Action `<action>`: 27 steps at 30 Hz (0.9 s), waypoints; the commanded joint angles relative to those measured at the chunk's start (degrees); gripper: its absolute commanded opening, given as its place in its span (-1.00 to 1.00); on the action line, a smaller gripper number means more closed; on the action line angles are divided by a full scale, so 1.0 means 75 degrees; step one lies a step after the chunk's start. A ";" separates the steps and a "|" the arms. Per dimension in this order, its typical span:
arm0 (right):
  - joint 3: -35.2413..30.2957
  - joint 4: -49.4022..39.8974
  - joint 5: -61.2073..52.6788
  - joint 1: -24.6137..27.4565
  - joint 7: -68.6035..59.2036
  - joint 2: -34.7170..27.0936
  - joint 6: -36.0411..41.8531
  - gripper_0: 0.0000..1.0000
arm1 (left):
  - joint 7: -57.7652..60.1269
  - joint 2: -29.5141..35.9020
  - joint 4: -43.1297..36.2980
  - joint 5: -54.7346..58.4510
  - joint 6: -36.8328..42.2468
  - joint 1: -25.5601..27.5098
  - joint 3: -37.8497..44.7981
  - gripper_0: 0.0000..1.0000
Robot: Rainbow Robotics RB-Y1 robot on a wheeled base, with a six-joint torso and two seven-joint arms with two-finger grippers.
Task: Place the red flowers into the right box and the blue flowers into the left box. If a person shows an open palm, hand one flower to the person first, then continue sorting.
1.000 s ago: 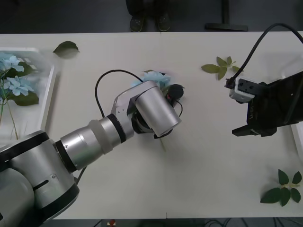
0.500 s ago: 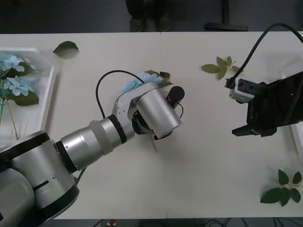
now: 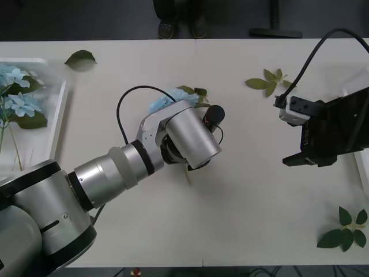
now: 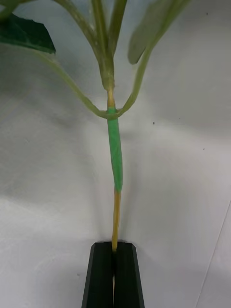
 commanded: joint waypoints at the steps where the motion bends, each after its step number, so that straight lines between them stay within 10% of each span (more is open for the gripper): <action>1: -0.0118 -0.0175 -0.0005 -0.0145 0.0162 -0.0002 -0.0003 0.83 | -0.0180 -0.0150 -0.0073 -0.0017 -0.0031 -0.0156 -0.0021 -1.00; 22: -0.0118 -0.0175 -0.0005 -0.0145 0.0162 -0.0002 -0.0003 0.83 | -0.0191 -0.0103 -0.0015 -0.0029 0.0086 -0.0191 0.0084 -1.00; 27: -0.0118 -0.0175 -0.0005 -0.0145 0.0162 -0.0002 -0.0003 0.83 | -0.0859 -0.0010 -0.0472 -0.0368 0.1551 -0.0391 0.0857 -1.00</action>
